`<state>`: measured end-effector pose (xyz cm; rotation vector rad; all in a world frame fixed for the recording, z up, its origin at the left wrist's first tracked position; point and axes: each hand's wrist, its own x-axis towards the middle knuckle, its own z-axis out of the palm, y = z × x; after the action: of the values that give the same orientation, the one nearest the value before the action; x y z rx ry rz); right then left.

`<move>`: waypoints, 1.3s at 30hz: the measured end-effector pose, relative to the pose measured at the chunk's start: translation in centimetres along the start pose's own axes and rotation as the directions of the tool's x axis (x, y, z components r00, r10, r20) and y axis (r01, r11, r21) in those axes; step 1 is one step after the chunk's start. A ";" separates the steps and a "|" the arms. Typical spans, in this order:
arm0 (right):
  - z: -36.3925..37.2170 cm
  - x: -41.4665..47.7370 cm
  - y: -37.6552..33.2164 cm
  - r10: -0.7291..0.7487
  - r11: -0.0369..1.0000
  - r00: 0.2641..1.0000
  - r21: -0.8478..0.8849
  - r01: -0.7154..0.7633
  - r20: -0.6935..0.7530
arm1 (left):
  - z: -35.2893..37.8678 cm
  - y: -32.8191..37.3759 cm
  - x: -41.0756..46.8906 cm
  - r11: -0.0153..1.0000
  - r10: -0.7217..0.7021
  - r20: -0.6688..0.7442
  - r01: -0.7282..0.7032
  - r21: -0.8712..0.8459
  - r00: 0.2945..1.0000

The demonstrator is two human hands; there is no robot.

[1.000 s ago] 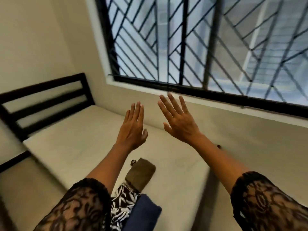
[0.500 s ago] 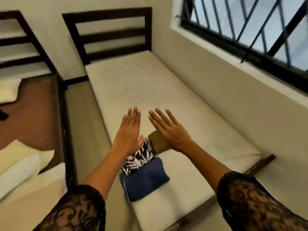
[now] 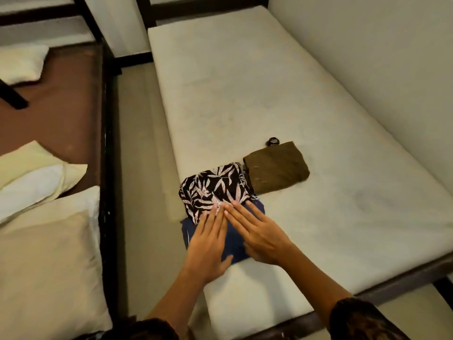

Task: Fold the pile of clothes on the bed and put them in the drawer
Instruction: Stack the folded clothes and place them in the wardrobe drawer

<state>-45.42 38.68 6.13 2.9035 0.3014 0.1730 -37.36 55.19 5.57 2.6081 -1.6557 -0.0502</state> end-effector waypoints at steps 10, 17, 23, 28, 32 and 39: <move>16.7 -0.6 -5.9 0.065 0.996 0.989 0.049 -0.072 0.131 | 18.1 -0.8 -2.8 0.984 -0.173 -0.018 0.174 0.036 0.985; 17.6 -1.0 -4.4 0.067 0.984 0.990 0.154 -0.085 0.121 | 19.9 -2.0 -0.9 0.992 -0.094 -0.239 0.110 0.054 0.966; 15.6 0.4 -3.7 0.147 0.982 0.989 0.121 -0.147 0.006 | 15.0 -2.3 -0.5 0.987 0.038 -0.318 0.015 0.162 0.947; 6.0 -0.2 -1.1 0.146 0.986 0.989 0.081 -0.143 -0.038 | 4.7 -1.5 0.2 0.973 0.164 -0.305 -0.103 0.206 0.938; -3.3 -0.9 2.5 0.199 0.978 0.979 0.067 -0.196 -0.034 | -5.2 -0.7 2.0 0.945 0.274 -0.318 -0.193 0.264 0.907; -21.5 -3.2 10.0 0.267 0.955 0.951 -0.094 -0.283 -0.154 | -23.8 2.3 6.7 0.863 0.460 -0.378 -0.305 0.402 0.803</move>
<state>-49.62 32.80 28.91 2.8101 -0.0930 0.4256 -35.30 48.78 29.45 2.1370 -2.0823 0.8642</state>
